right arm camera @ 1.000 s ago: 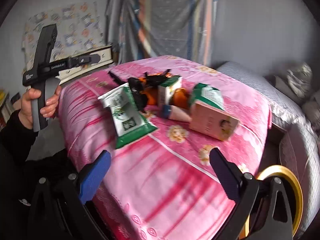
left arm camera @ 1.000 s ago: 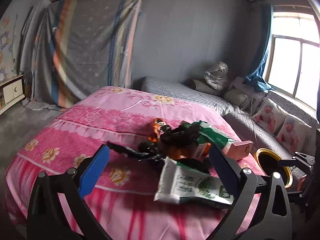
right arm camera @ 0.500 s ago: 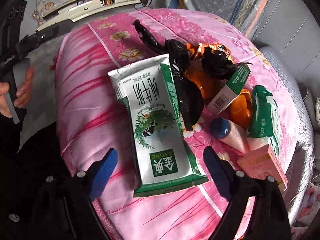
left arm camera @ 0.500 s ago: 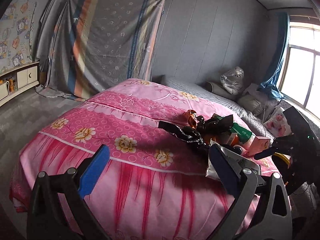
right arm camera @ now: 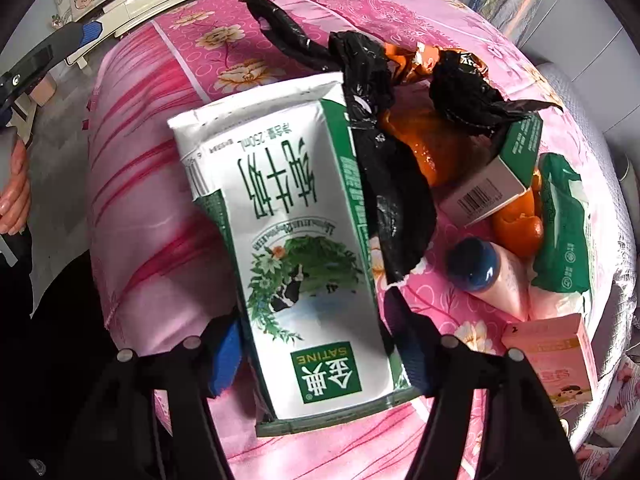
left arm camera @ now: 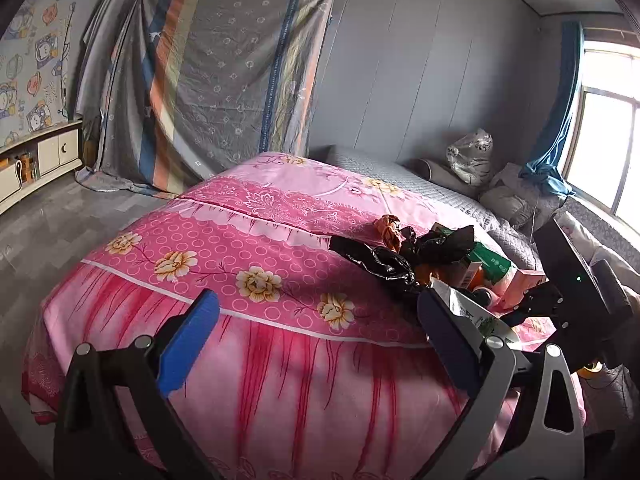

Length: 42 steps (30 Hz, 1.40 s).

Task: Collect trash
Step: 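Grasp the upright green-white milk carton with the right gripper, then grasp the tall green box with the left gripper while the right gripper holds the carton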

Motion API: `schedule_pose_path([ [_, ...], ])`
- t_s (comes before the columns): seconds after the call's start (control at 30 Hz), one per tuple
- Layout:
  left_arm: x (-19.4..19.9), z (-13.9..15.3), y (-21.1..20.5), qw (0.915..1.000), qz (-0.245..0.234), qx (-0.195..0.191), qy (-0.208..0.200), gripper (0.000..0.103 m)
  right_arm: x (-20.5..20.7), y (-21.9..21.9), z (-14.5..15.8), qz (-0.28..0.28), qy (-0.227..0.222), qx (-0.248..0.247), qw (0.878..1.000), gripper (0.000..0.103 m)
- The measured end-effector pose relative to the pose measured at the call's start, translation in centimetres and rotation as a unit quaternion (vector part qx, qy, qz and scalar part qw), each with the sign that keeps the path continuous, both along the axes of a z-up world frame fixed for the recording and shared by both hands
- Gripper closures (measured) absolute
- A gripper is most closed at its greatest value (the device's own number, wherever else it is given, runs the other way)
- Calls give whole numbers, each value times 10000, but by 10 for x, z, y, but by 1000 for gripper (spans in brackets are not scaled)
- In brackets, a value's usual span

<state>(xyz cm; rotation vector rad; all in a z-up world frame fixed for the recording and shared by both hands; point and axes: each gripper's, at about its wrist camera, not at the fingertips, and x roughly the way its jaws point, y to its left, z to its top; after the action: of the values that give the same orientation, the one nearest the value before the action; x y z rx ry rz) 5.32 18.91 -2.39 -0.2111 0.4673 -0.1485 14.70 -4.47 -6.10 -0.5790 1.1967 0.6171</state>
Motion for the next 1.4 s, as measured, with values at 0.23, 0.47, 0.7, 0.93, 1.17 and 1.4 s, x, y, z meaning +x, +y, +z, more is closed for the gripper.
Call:
schedule_pose_path([
  [0.23,2,5,-9,9997,-25,245,48,8,-2,-35,27,-246,460,1031,9933,46],
  [0.47,5,10,-29,9987,-228,450,101,8,-30,-118,82,-1003,72,2482,9635,46],
  [0.7,17,10,-82,9932,-869,721,292,8,-77,-207,95,-1941,-713,3371,9185,46],
  [0.93,58,21,-141,9824,-1572,849,550,8,-112,-249,77,-2343,-795,3818,8905,46],
  [1.17,105,26,-180,9758,-1766,1082,704,8,-123,-264,76,-2349,-900,4017,8805,46],
  [1.4,101,29,-214,9701,-2027,1014,867,8,-127,-284,69,-2564,-946,4206,8651,46],
])
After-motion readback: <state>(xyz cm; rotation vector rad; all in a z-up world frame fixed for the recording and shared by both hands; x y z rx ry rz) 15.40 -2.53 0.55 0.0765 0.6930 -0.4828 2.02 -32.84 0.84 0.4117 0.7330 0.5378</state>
